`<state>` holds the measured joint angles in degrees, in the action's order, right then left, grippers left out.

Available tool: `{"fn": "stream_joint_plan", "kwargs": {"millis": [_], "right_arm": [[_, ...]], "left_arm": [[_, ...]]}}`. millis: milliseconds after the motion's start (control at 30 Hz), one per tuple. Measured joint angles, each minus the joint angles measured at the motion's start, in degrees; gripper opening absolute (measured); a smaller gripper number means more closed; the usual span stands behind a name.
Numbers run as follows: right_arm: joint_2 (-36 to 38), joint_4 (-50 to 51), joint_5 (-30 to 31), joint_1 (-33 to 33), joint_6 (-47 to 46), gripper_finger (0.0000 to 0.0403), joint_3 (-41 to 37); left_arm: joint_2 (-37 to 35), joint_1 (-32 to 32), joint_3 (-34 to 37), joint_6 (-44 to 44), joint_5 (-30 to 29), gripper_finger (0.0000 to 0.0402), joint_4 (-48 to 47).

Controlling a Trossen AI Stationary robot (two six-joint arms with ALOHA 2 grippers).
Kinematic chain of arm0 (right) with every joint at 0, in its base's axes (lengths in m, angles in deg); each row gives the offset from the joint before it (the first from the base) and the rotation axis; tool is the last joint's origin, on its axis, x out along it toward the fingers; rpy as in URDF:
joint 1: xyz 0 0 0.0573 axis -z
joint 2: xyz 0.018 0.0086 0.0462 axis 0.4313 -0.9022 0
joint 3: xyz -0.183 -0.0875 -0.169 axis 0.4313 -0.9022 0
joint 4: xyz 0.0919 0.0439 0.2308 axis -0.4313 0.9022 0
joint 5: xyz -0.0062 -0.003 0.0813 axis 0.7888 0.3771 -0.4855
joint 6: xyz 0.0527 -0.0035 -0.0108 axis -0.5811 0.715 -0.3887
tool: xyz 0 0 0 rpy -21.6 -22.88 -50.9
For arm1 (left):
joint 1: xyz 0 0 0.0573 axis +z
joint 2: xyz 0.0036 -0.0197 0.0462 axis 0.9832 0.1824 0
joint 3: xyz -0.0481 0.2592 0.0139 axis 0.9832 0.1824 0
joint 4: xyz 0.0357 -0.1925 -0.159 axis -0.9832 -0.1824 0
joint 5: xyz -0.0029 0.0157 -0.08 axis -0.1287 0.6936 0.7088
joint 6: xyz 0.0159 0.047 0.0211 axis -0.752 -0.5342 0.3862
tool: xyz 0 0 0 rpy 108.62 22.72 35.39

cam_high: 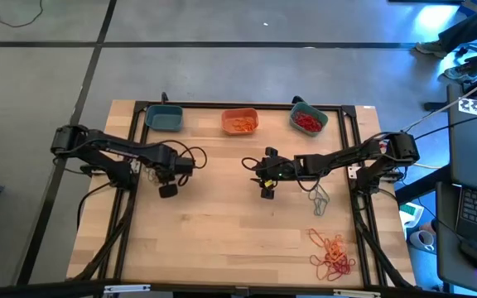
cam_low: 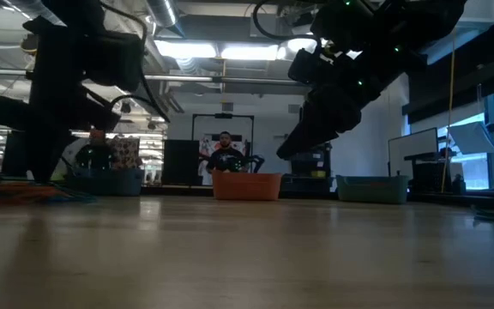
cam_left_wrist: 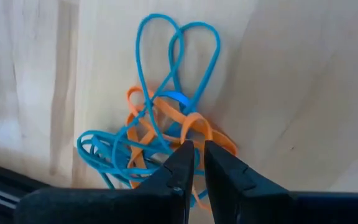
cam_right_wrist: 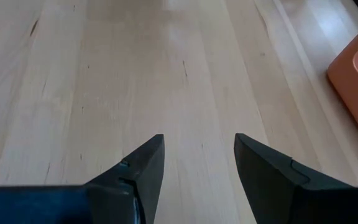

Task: Sort rubber bands into baskets
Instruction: Put the orange rubber band into the orange bin

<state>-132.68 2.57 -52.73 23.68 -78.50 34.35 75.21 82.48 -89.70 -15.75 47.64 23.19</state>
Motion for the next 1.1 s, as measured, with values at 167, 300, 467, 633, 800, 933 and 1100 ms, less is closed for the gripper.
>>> {"fn": "stream_joint_plan", "kwargs": {"millis": [167,300,467,633,800,933,1100], "right_arm": [[0.0,0.02,-0.02,0.0,0.0,0.0195,0.0],[0.0,0.08,-0.02,0.0,0.0,0.0195,0.0],[0.0,0.06,-0.04,-0.04,0.0,0.0195,0.0],[0.0,0.06,-0.04,-0.04,0.0,0.0195,0.0],[0.0,0.06,-0.04,-0.04,0.0,0.0195,0.0],[0.0,0.09,-0.03,-0.04,0.0,0.0195,0.0],[0.0,0.12,-0.04,-0.04,0.0,0.0195,0.0]], "left_arm": [[0.82,1.47,0.0,0.47,-1.0,0.0035,0.04],[2.52,2.11,0.02,0.27,-0.57,0.0035,0.07],[5.12,2.07,0.02,0.06,-0.33,0.0035,0.26],[5.68,2.04,0.02,0.05,-0.38,0.0034,0.99],[5.63,1.99,0.02,-0.56,-0.54,0.0007,2.84],[5.52,1.25,-0.06,-0.12,-1.85,0.0005,2.57],[5.1,-1.77,-1.56,-0.16,-1.88,0.0003,2.59]]}}
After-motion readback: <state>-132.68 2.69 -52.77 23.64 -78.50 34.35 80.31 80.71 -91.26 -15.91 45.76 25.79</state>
